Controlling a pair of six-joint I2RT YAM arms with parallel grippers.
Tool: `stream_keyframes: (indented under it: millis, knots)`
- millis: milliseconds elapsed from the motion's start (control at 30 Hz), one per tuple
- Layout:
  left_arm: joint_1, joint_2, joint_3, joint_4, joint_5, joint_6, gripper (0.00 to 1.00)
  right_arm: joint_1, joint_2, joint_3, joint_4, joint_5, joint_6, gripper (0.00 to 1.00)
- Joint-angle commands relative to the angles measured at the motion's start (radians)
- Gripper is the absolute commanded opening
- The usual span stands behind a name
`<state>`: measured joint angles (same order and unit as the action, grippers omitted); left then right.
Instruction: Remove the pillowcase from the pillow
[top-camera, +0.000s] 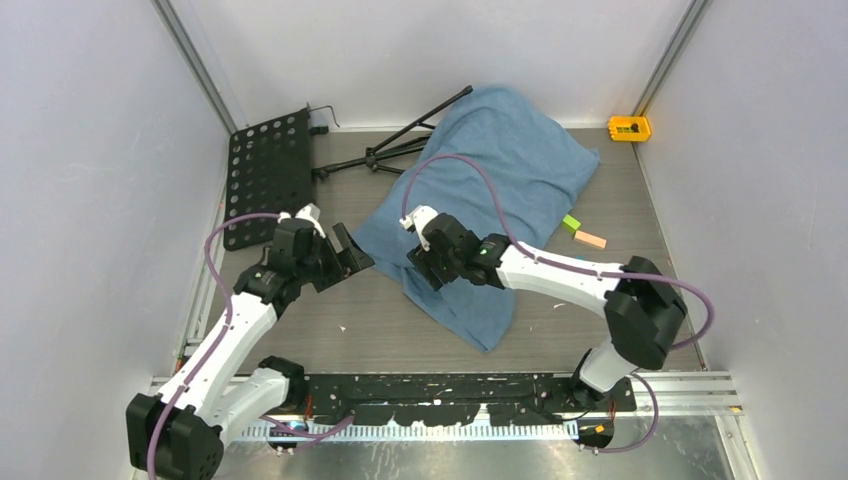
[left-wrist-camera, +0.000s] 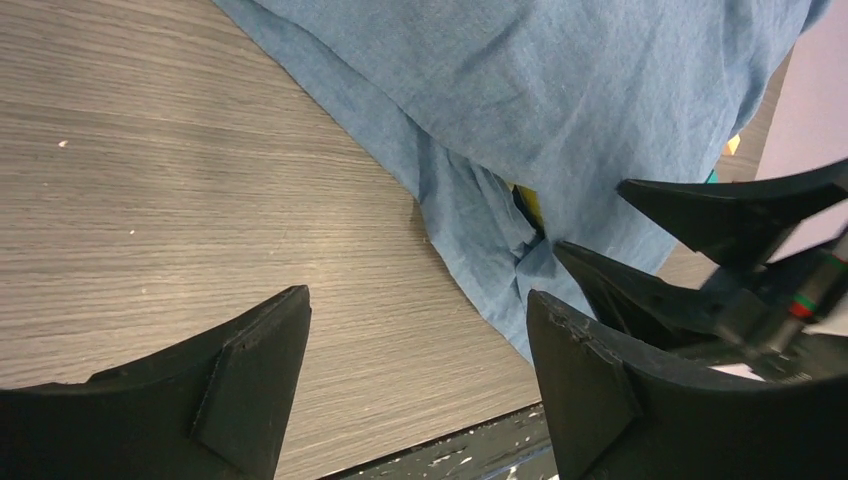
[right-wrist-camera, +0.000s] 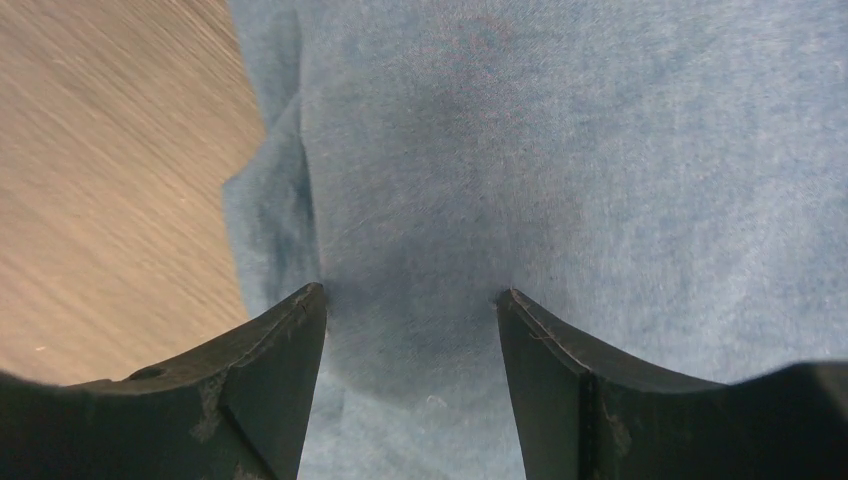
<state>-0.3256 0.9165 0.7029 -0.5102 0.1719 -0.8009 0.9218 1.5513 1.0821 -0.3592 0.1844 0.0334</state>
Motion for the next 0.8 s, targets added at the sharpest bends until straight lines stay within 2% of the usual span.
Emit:
stream_keyframes:
  millis: [0,133,167,233,267,367,400,433,600,767]
  knots:
    - [0.030,-0.003,0.001,-0.014,0.077,0.024,0.80,0.011,0.043,0.061,0.068,0.055,-0.069,0.68]
    - [0.032,0.002,-0.008,-0.010,0.108,0.023,0.80,0.014,0.096,0.068,0.105,0.060,-0.067,0.68]
    - [0.033,0.001,-0.009,-0.011,0.113,0.023,0.79,0.014,0.112,0.074,0.110,0.069,-0.068,0.65]
    - [0.033,-0.004,-0.017,-0.012,0.119,0.020,0.79,0.015,0.138,0.093,0.115,0.102,-0.060,0.31]
    - [0.032,-0.012,-0.025,-0.009,0.121,0.017,0.79,0.014,0.147,0.105,0.114,0.111,-0.055,0.27]
    - [0.032,-0.040,-0.069,0.037,0.143,-0.012,0.76,0.013,0.130,0.114,0.114,0.111,-0.055,0.27]
    - [0.032,-0.048,-0.088,0.067,0.165,-0.031,0.75,0.012,0.113,0.113,0.143,0.149,-0.012,0.08]
    - [0.030,-0.054,-0.113,0.110,0.197,-0.057,0.74,0.010,0.099,0.117,0.170,0.145,0.019,0.02]
    - [-0.001,-0.040,-0.229,0.326,0.286,-0.199,0.70,0.005,0.089,0.231,0.066,0.089,0.084,0.00]
    - [-0.081,-0.032,-0.235,0.401,0.222,-0.238,0.68,0.004,0.067,0.282,0.016,0.067,0.140,0.00]
